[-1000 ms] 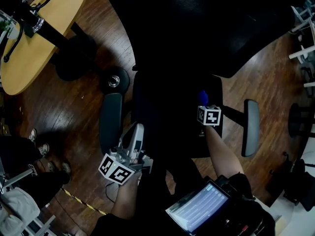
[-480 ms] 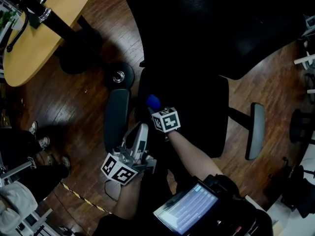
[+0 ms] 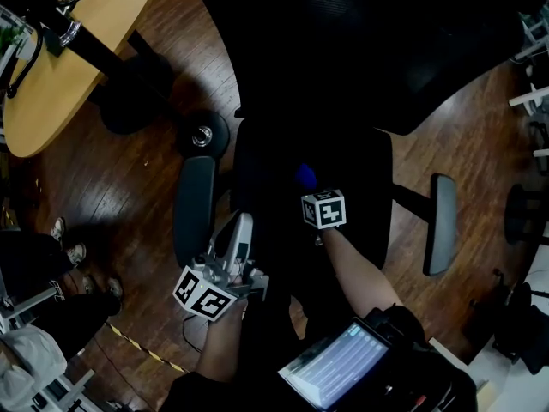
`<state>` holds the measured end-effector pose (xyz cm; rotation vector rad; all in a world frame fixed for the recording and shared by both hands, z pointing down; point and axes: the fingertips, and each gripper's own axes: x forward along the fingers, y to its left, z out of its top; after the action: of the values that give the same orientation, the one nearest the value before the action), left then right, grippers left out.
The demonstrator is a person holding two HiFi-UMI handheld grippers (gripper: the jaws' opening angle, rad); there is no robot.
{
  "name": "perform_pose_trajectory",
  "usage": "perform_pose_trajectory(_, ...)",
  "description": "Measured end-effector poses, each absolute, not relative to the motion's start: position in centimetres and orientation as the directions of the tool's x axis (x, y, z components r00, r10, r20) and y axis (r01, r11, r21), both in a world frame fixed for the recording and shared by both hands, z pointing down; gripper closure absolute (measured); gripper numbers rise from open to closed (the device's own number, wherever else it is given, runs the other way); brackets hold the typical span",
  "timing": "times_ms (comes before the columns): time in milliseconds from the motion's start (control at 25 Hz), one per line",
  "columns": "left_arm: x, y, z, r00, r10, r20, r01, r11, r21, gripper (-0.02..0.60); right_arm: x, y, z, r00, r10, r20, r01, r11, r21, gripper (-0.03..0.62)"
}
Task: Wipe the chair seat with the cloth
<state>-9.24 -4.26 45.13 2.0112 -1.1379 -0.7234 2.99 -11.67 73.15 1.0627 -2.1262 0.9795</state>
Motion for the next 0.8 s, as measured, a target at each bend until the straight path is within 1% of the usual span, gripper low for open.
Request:
perform_pose_trajectory(240, -8.8, -4.6, 45.0, 0.472, -0.874, -0.117, -0.485, -0.368, 0.793, 0.589, 17.2, -11.6, 73.0, -0.325, -0.497, 0.805, -0.939, 0.268, -0.214, 0.539)
perform_pose_trajectory(360, -8.3, -4.7, 44.8, 0.481, -0.869, -0.112, -0.486, -0.371, 0.791, 0.589, 22.1, -11.1, 73.0, -0.268, -0.524, 0.808, -0.962, 0.195, -0.192, 0.539)
perform_pose_trajectory(480, -7.8, -4.6, 44.4, 0.487, -0.866, -0.114, -0.485, -0.377, 0.789, 0.589, 23.1, -10.9, 72.6, -0.252, -0.531, 0.809, -0.966, 0.185, -0.18, 0.539)
perform_pose_trajectory(680, -8.0, -4.7, 44.7, 0.483, -0.869, -0.11, -0.485, -0.37, 0.792, 0.589, 23.1, -11.3, 72.2, -0.186, -0.547, 0.816, -0.98, 0.159, -0.117, 0.539)
perform_pose_trajectory(760, -8.4, -4.6, 44.7, 0.474, -0.874, -0.111, -0.487, -0.365, 0.793, 0.589, 21.7, -11.5, 72.0, -0.199, -0.546, 0.814, -0.978, 0.161, -0.131, 0.539)
perform_pose_trajectory(800, -8.6, -4.5, 44.6, 0.469, -0.876, -0.113, -0.487, -0.364, 0.794, 0.589, 20.1, -11.6, 71.9, -0.232, -0.54, 0.809, -0.971, 0.179, -0.158, 0.539)
